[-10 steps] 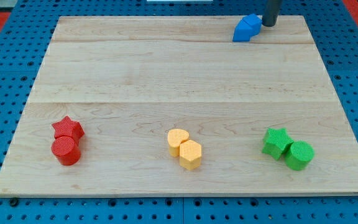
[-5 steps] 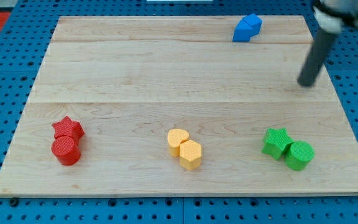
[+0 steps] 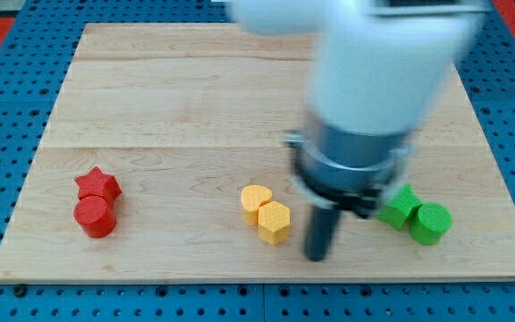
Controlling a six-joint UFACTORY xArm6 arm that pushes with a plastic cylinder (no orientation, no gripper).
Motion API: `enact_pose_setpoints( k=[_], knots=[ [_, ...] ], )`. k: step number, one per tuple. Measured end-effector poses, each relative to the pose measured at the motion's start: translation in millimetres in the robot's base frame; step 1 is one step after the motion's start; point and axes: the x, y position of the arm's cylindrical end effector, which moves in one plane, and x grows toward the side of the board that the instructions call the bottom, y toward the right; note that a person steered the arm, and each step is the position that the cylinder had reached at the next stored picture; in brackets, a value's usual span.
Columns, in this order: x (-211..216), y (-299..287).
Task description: Separate the red star from red circle
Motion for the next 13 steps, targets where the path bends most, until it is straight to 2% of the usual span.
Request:
enact_pose_setpoints(
  k=[1, 2, 3, 6, 7, 8, 9, 10, 11, 12, 13],
  knots=[
    [10, -104],
    [1, -171],
    [-45, -267],
    [-130, -227],
    [-95, -220],
    [-98, -189],
    [-142, -182],
    [-157, -180],
    [-141, -170],
    [-154, -140],
    [-173, -158]
  ],
)
